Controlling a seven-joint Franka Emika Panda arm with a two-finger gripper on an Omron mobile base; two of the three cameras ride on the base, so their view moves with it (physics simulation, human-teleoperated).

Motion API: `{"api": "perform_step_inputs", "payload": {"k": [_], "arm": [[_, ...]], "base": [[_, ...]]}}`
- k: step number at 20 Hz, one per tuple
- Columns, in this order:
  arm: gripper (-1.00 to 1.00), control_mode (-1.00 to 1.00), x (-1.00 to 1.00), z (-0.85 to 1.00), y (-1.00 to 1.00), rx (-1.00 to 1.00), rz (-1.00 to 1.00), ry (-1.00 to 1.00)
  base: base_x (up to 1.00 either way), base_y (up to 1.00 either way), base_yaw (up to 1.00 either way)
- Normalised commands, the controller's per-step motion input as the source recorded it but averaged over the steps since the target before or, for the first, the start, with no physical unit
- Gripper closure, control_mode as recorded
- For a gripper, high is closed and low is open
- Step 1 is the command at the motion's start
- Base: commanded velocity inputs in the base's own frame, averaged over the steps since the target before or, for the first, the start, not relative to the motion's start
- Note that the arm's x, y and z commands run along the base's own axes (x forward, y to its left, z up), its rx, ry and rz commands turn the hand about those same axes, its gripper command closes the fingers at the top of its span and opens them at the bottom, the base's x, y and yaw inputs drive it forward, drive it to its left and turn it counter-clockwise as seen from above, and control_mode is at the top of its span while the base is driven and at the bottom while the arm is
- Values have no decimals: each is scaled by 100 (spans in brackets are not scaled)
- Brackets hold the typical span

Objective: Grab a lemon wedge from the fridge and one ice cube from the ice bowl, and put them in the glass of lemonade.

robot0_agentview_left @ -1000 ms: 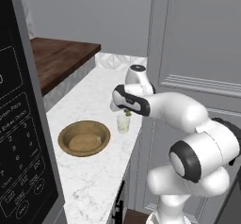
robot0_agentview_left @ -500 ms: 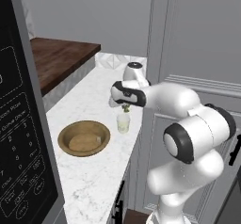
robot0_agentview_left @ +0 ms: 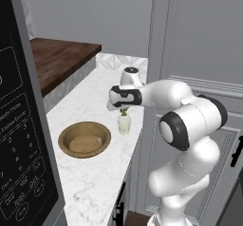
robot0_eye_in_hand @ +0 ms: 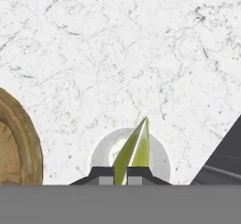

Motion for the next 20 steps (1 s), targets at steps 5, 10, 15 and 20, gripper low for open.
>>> {"api": "perform_step_inputs", "payload": {"k": [5, 10, 15, 20], "arm": [[100, -100, 1, -11, 0, 0, 0, 1], [100, -100, 0, 0, 0, 0, 0, 0], [-100, -100, 0, 0, 0, 0, 0, 0], [-100, -100, 0, 0, 0, 0, 0, 0]], "base": [[0, 0, 0], [0, 0, 0], [0, 0, 0], [0, 0, 0]]}}
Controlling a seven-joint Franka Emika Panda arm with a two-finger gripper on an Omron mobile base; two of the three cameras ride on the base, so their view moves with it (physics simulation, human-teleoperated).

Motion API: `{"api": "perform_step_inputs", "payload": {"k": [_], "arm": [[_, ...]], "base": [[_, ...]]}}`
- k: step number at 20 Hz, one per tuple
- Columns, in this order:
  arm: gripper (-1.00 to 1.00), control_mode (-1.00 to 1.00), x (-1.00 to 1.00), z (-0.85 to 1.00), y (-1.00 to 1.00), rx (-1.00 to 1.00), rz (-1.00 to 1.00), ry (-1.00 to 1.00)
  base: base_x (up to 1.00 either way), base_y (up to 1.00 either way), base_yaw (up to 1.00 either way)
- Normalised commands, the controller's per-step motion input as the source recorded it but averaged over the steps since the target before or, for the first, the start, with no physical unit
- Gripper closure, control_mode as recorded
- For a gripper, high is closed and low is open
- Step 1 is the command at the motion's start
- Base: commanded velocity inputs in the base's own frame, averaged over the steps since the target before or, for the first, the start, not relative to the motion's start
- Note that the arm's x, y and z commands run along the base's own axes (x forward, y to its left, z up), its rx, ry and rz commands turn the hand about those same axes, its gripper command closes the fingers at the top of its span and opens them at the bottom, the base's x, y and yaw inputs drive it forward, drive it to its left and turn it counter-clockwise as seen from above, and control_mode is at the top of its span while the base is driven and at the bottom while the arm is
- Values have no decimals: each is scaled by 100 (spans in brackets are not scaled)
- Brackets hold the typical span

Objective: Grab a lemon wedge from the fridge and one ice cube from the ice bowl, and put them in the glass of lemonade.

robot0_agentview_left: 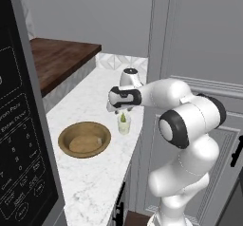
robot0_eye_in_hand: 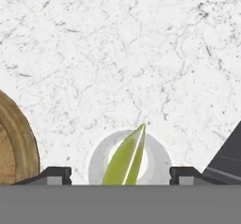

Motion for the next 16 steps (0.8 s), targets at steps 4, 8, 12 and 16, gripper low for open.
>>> {"api": "perform_step_inputs", "payload": {"k": [4, 8, 12, 16], "arm": [[-100, -100, -23, 7, -17, 3, 3, 0], [-100, -100, -59, 13, -8, 6, 6, -7], [-100, -100, -56, 27, 0, 8, 3, -14], [-100, -100, -42, 36, -9, 13, 1, -14]], "base": [[0, 0, 0], [0, 0, 0], [0, 0, 0], [0, 0, 0]]}}
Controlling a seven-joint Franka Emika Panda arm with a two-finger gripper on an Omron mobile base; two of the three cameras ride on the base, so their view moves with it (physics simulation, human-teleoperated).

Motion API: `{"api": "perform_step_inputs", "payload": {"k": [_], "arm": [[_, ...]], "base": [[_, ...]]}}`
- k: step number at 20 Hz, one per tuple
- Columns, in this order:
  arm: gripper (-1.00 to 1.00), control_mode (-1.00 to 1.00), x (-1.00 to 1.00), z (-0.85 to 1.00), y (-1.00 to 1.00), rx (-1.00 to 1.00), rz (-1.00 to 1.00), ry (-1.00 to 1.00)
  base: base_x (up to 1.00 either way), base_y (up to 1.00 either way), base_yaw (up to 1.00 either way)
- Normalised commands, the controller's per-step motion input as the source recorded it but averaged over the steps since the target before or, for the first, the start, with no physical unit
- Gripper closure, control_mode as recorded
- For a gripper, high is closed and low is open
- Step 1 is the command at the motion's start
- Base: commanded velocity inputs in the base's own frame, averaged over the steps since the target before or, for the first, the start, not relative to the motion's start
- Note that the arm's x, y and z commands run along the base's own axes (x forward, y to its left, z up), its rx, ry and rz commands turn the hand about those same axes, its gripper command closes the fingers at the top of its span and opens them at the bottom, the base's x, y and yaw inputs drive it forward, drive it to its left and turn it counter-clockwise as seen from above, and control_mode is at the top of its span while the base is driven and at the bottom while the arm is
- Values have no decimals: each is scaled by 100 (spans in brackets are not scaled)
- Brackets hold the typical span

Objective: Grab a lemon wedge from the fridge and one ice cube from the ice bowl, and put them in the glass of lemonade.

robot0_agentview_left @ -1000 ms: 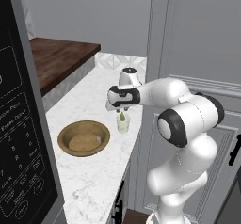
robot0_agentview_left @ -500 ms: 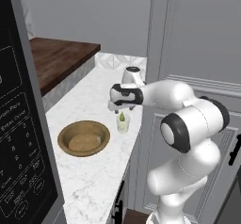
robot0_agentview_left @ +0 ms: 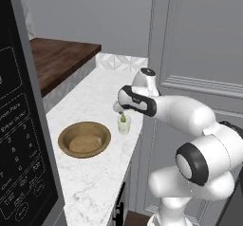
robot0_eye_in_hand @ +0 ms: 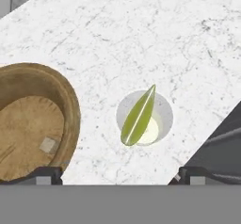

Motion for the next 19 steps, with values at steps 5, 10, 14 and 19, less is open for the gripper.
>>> {"api": "perform_step_inputs", "payload": {"k": [5, 10, 14, 19], "arm": [[-100, -100, -44, 58, -21, 17, 0, -12], [-100, -100, -39, 42, -22, 10, 0, -1], [-100, -100, -60, 8, -16, 0, 0, 1], [-100, -100, -62, 0, -12, 0, 0, 0]], "base": [[0, 0, 0], [0, 0, 0], [0, 0, 0], [0, 0, 0]]}}
